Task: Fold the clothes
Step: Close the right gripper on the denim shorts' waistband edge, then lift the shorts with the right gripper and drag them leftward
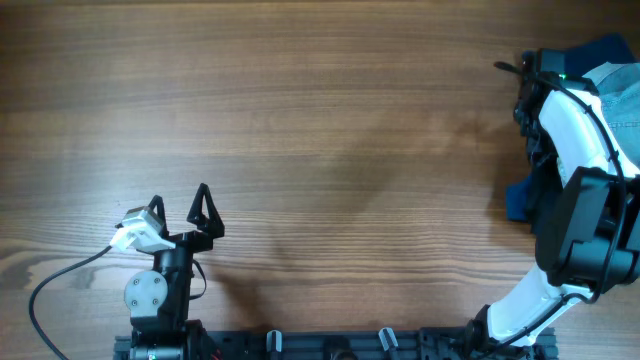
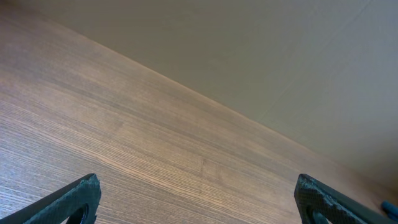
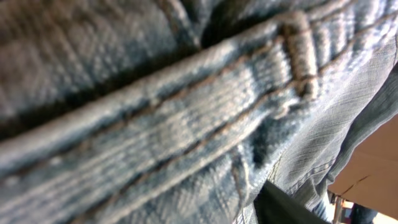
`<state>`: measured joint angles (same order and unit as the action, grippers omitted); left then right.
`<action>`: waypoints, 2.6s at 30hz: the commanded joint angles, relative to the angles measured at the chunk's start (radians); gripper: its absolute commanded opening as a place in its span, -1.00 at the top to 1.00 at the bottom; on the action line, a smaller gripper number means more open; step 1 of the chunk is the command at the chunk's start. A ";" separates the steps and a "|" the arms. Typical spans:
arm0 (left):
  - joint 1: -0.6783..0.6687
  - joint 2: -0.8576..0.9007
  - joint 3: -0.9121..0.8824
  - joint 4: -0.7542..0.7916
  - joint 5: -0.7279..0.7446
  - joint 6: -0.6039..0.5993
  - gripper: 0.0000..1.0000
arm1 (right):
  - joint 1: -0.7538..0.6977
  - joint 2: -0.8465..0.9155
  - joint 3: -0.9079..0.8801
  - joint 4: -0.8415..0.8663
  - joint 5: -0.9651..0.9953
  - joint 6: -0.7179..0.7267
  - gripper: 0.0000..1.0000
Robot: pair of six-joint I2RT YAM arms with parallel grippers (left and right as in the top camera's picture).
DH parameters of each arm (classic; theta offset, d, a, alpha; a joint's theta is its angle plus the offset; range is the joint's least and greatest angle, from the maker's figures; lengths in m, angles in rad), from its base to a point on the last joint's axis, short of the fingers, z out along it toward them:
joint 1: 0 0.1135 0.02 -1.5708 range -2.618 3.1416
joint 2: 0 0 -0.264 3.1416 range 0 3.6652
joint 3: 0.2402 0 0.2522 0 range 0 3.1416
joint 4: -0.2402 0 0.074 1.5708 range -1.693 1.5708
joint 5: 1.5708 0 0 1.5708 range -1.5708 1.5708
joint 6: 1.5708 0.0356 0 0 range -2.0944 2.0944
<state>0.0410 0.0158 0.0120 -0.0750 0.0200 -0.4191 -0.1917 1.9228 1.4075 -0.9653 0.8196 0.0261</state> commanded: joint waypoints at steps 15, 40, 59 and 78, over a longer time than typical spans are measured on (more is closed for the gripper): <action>-0.006 0.000 -0.006 -0.001 0.005 0.023 -1.00 | -0.002 -0.066 0.026 -0.050 -0.052 0.087 0.92; -0.006 0.000 -0.006 -0.001 0.005 0.023 -1.00 | -0.001 -0.594 0.075 -0.084 -0.866 0.324 0.92; -0.006 0.000 -0.006 -0.001 0.005 0.023 -1.00 | 0.564 -0.602 0.074 -0.045 -0.583 0.684 0.91; -0.006 0.000 -0.006 -0.001 0.005 0.023 -1.00 | 0.853 -0.358 0.079 0.165 -0.573 0.799 0.91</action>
<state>0.0410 0.0158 0.0120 -0.0750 0.0200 -0.4194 0.6342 1.5814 1.4521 -0.8474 0.2123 0.8192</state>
